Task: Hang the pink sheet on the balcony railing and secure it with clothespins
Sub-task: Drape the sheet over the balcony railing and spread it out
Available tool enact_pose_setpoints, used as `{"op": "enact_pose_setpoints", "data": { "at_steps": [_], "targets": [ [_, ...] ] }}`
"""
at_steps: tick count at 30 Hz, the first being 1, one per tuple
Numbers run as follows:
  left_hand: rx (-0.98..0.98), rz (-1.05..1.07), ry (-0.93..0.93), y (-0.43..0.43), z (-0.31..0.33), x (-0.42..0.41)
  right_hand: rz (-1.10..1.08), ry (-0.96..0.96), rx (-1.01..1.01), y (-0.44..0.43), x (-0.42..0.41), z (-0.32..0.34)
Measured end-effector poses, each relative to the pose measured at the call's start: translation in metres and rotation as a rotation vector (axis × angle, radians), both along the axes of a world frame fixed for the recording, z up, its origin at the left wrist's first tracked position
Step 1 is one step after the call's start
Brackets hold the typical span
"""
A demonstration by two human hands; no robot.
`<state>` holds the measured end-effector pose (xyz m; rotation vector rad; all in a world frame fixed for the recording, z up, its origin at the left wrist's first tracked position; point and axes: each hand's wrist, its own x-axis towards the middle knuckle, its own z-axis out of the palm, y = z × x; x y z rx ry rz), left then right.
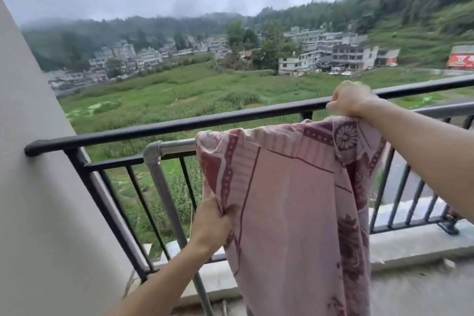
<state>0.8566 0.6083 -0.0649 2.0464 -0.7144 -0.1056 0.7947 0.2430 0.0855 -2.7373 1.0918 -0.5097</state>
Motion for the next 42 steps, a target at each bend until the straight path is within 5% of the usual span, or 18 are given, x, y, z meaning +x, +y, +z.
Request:
{"op": "enact_pose_setpoints", "data": {
  "at_steps": [4,6,12,15,24,29,34,36,39,42],
  "targets": [
    [-0.026,0.033,-0.458,0.001,0.028,-0.008,0.097,-0.516,-0.427,0.053,-0.059,-0.022],
    [-0.07,0.015,-0.552,0.005,0.049,-0.005,0.116,-0.574,-0.569,0.079,-0.087,-0.049],
    [-0.312,0.068,-0.687,-0.003,0.114,0.014,-0.174,-0.308,-0.071,0.095,-0.097,-0.122],
    [-0.312,0.09,-0.739,-0.011,0.142,0.033,-0.099,-0.386,0.148,0.091,-0.086,-0.114],
    [-0.276,0.444,-0.953,-0.047,0.258,0.13,-0.099,-1.038,-0.152,0.013,-0.058,0.062],
    [-0.043,0.365,-0.712,-0.073,0.23,0.16,-0.134,-0.774,-0.043,-0.043,-0.012,0.102],
    [0.719,0.186,-0.435,-0.083,0.163,0.145,-0.202,-0.192,0.06,-0.039,0.0,0.026],
    [0.77,0.155,-0.418,-0.082,0.158,0.131,-0.166,-0.032,0.12,-0.028,-0.01,0.008],
    [0.466,0.049,-0.509,-0.087,0.157,0.095,-0.133,-0.204,0.055,-0.011,-0.028,0.009],
    [0.356,-0.258,-0.651,-0.1,0.138,0.037,-0.111,-0.653,-0.183,0.019,-0.061,-0.008]
  ]
}}
